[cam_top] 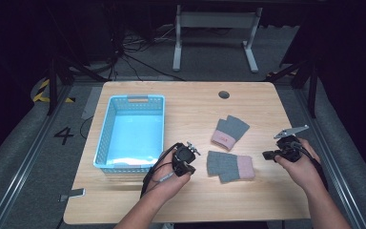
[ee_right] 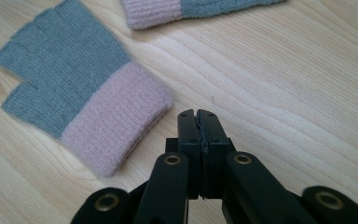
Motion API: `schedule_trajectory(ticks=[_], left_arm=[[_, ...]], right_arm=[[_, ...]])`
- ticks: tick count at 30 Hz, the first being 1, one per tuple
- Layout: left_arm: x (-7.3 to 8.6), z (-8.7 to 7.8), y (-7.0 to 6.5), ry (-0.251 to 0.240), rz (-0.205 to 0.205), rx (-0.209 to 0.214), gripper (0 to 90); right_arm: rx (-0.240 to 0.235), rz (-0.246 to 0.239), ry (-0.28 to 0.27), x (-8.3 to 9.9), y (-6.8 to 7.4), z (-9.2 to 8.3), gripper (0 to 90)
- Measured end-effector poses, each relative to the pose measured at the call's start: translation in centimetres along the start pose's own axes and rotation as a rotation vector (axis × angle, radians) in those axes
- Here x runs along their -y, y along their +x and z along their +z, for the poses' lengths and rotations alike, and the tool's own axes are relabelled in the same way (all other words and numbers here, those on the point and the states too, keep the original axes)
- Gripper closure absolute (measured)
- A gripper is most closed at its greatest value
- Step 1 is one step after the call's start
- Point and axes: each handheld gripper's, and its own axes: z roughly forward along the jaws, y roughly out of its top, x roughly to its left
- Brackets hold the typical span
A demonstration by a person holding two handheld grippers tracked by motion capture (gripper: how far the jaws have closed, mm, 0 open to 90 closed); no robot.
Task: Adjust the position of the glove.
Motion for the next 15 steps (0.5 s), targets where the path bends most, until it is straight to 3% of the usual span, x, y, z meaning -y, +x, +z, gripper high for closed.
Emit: schedule_trajectory(ticks=[12, 15], left_arm=[[-0.9, 0.1, -0.3, -0.047, 0.029, 0.017, 89.6], [-1.1, 0.1, -0.5, -0.052, 0.039, 0.008, 89.4]], right_arm=[[0.01, 0.009, -0.037, 0.9, 0.3, -0.4, 90.0], [-0.016, 0.01, -0.061, 0.9, 0.7, -0.5, 90.0]])
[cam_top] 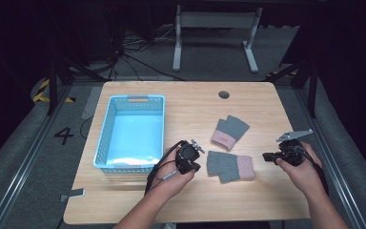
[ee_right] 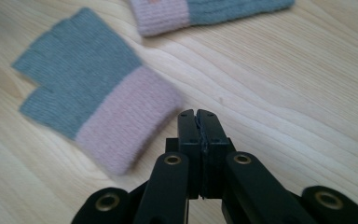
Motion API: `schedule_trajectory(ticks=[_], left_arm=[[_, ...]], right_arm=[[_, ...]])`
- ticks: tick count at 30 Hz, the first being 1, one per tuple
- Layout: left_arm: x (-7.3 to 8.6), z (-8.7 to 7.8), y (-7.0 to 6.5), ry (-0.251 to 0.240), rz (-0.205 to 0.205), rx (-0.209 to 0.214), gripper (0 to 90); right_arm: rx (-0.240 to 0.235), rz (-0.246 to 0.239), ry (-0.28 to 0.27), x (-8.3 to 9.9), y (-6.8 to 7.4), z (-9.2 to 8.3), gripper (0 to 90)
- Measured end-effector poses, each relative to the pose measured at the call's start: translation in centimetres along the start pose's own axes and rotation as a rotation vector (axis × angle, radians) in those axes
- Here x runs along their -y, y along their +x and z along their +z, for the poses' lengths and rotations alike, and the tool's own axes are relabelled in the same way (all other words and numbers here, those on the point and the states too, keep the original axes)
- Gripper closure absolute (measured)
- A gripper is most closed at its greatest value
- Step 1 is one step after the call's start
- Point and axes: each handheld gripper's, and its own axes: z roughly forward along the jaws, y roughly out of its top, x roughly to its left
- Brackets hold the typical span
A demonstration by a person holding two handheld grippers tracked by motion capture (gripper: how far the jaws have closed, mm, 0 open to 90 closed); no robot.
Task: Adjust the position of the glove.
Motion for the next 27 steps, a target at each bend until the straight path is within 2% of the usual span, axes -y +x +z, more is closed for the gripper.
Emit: schedule_trajectory(ticks=[3, 4, 6, 9, 15, 21, 27], left_arm=[[-0.1, -0.5, 0.1, -0.011, -0.002, 0.009, 89.0], [-0.1, -0.8, 0.1, -0.016, -0.004, 0.007, 88.4], [-0.1, -1.4, 0.3, -0.024, -0.012, 0.005, 86.3], [0.0, -2.2, 0.6, -0.035, -0.017, -0.006, 84.6], [0.5, -2.7, 1.3, -0.04, -0.04, -0.012, 84.0], [0.6, -3.0, 1.3, -0.046, -0.043, -0.018, 81.8], [0.7, -3.1, 1.4, -0.046, -0.047, -0.017, 80.3]], right_arm=[[-0.104, 0.015, -0.045, -0.2, 0.5, 0.1, 90.0], [-0.122, 0.012, -0.047, -0.3, 0.8, 0.2, 90.0], [-0.131, 0.004, -0.046, -0.6, 1.3, 0.5, 90.0], [-0.124, -0.022, -0.034, -1.1, 2.2, 1.2, 90.0], [-0.137, -0.06, -0.013, -1.9, 3.6, 2.8, 90.0], [-0.116, -0.097, 0.019, -2.4, 4.4, 4.7, 90.0], [-0.086, -0.122, 0.052, -2.4, 4.8, 5.8, 90.0]])
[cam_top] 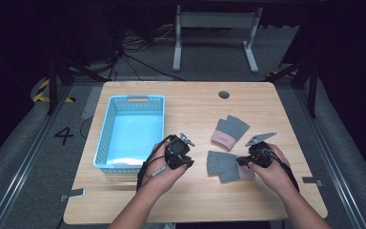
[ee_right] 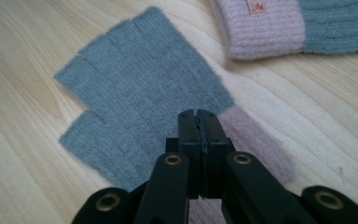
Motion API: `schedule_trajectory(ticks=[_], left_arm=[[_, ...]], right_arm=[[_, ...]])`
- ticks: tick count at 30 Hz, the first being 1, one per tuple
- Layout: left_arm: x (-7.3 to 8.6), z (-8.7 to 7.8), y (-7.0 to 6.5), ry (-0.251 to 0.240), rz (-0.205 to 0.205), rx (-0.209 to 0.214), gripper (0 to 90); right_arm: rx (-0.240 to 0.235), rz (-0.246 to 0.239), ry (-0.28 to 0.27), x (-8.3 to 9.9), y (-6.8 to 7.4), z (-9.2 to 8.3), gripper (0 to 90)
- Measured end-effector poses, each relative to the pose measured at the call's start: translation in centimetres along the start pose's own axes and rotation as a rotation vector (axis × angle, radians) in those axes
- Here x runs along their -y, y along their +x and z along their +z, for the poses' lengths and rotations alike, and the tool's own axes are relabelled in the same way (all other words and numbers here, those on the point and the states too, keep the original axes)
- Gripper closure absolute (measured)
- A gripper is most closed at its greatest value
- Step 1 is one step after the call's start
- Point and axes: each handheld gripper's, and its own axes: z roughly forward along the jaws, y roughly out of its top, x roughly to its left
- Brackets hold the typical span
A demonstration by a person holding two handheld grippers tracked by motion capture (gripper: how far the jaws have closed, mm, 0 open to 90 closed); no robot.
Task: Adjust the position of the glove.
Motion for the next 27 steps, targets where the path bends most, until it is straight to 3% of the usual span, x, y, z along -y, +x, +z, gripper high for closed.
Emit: schedule_trajectory(ticks=[10, 17, 27], left_arm=[[0.0, -0.2, 0.1, -0.008, -0.003, -0.005, 77.9], [-0.1, -0.1, 0.0, -0.002, 0.004, -0.006, 77.4], [0.0, -0.3, 0.1, -0.008, -0.005, -0.009, 76.8]], right_arm=[[0.005, 0.003, 0.013, 0.2, -0.1, 0.7, 90.0], [-0.015, -0.059, 0.014, 0.0, 0.7, 1.1, 90.0], [-0.063, -0.134, 0.015, -0.7, 3.2, 1.9, 90.0]])
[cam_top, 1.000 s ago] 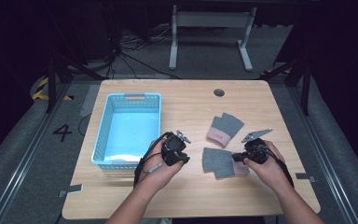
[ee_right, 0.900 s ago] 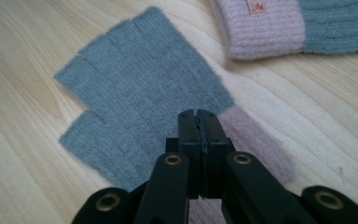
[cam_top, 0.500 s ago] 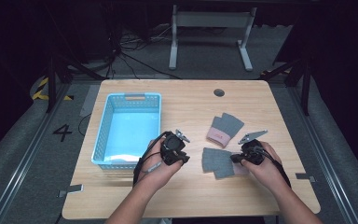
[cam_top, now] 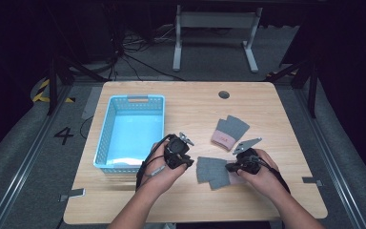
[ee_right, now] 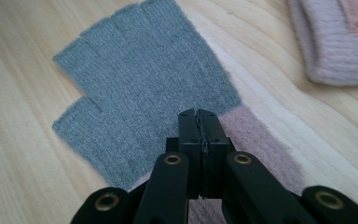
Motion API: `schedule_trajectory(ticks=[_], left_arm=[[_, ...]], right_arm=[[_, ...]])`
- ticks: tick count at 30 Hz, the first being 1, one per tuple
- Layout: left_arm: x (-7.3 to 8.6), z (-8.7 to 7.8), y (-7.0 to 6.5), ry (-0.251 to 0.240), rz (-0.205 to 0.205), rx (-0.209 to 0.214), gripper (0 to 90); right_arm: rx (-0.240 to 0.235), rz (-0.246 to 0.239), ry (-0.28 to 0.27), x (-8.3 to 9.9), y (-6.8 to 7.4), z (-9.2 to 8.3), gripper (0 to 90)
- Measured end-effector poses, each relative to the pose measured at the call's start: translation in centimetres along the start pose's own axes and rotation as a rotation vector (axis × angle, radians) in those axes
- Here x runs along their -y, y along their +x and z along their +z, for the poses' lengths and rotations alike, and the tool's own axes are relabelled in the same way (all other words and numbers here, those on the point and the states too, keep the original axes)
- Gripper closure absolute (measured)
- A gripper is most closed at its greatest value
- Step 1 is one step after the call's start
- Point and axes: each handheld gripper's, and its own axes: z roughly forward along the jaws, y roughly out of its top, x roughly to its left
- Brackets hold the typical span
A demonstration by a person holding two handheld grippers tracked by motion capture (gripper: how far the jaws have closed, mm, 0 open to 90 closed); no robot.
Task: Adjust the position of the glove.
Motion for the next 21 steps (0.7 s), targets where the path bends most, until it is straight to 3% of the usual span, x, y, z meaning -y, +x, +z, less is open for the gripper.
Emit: schedule_trajectory(ticks=[10, 16, 21], left_arm=[[-0.2, 0.2, 0.0, 0.003, 0.006, -0.004, 73.4], [-0.2, 0.1, 0.2, -0.003, -0.002, 0.012, 69.9], [-0.1, -0.2, 0.3, -0.005, -0.01, 0.016, 68.7]], right_arm=[[-0.009, -0.014, 0.002, -0.6, 2.1, 0.4, 87.3], [-0.032, 0.026, -0.067, -0.4, 1.4, -1.1, 87.9], [-0.007, 0.071, -0.088, 0.1, 0.0, -2.2, 88.5]])
